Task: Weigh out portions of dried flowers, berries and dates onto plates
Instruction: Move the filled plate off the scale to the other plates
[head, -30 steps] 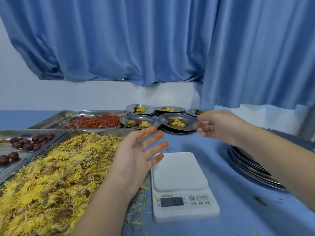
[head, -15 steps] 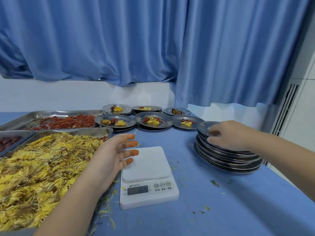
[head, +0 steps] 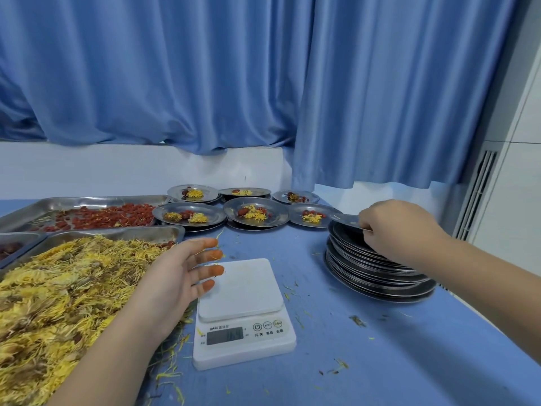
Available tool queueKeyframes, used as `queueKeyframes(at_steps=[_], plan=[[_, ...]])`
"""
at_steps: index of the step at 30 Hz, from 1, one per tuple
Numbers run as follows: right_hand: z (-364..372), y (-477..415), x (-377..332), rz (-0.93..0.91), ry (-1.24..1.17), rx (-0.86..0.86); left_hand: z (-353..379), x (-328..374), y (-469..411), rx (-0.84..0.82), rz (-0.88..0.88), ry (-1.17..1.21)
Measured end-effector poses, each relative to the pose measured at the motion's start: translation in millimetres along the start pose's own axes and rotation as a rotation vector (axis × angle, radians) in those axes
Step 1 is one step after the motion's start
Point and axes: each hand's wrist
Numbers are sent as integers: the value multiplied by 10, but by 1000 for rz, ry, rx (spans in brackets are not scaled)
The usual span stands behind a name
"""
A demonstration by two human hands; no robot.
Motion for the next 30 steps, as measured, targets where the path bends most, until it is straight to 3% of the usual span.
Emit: queueKeyframes(at_steps=[7, 15, 22, 30], plan=[[-53, 69, -66, -28, 88, 294, 10, 1, -5, 12, 11, 21], [-218, 227, -461, -273, -65, 629, -19, 20, -42, 168, 147, 107], [-94, 453, -1145, -483, -228, 694, -79, 79, -47, 320, 275, 167], [97, 454, -1456, -514, -307, 664, -93, 77, -56, 338, 304, 175]])
Point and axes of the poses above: each hand's wrist, its own y-axis away from the middle knuckle, its own z-axis out of the palm, x = y × z, and after that the axes turned 10 degrees about y, right-handed
